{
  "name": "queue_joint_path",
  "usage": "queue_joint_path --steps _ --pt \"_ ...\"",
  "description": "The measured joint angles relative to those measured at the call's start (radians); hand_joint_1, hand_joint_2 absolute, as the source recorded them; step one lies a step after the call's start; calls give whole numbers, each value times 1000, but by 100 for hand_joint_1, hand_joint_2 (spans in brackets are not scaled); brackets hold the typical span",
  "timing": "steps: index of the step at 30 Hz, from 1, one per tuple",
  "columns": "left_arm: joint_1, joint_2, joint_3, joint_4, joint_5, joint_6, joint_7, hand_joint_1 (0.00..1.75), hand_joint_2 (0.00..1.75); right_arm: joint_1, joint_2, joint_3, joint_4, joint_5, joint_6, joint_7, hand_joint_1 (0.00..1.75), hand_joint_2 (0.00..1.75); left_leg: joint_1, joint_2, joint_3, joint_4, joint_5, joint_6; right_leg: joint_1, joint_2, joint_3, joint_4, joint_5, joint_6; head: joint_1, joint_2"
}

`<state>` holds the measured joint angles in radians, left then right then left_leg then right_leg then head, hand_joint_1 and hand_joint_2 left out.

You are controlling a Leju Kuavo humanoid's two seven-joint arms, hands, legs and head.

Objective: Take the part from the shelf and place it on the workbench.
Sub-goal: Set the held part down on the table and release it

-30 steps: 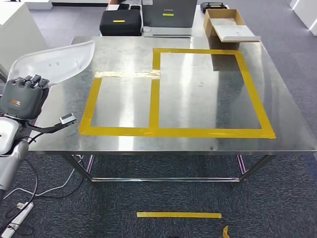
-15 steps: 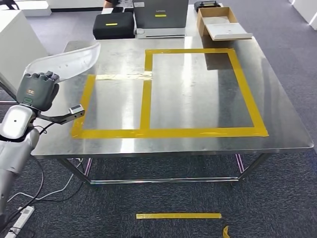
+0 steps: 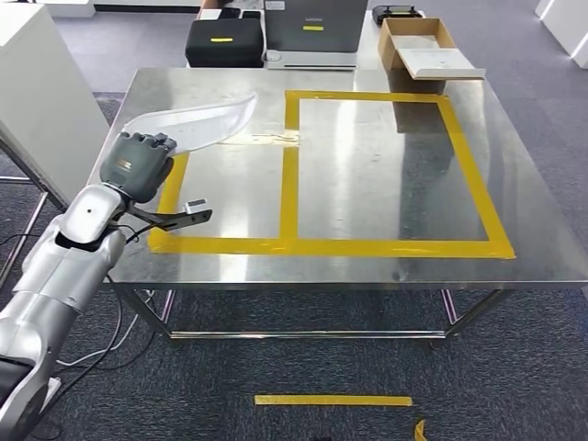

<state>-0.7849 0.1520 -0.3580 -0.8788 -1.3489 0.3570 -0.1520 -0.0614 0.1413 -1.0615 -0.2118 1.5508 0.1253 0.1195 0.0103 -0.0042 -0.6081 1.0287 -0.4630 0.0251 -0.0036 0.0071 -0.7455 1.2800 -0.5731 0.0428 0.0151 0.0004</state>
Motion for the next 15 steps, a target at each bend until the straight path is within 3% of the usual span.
queue_joint_path --steps 3,5,9,10,12,14,15 --pt "-21 -24 -38 -16 26 -45 -5 175 175 -2 -1 3 0 1 0 -4 0 0 -3 -4 2 1 -3 -3 1 -1 90 -186 91 -9 0 0" --pt "-36 -31 -56 -24 36 -65 -5 175 175 -4 -2 6 0 1 0 -4 0 0 -6 -4 -1 3 -4 -10 3 0 128 -256 106 -14 -1 0" --pt "-45 -40 -86 -37 50 -82 -7 175 175 2 -2 10 1 1 0 -1 0 0 -6 -2 -3 14 -16 -28 0 2 138 -265 103 -28 -2 0" --pt "-48 -41 -92 -40 50 -84 -6 175 175 2 -2 11 1 1 0 0 0 0 -5 -2 -14 40 -33 -33 -2 1 141 -267 104 -32 -3 0" --pt "-58 -41 -108 -44 47 -85 2 175 175 -1 -2 14 1 1 -1 0 0 0 -3 -1 -64 148 -85 -41 -3 1 144 -268 102 -38 -4 0" --pt "-63 -39 -126 -44 39 -87 12 87 175 -1 -2 16 2 0 -1 1 0 0 -2 -1 -115 249 -114 -42 -2 1 148 -268 99 -43 -4 0" --pt "-63 -37 -132 -43 35 -87 17 44 175 0 -2 17 2 0 -1 2 0 0 -2 -1 -121 257 -103 -41 -2 1 150 -268 98 -44 -4 0"
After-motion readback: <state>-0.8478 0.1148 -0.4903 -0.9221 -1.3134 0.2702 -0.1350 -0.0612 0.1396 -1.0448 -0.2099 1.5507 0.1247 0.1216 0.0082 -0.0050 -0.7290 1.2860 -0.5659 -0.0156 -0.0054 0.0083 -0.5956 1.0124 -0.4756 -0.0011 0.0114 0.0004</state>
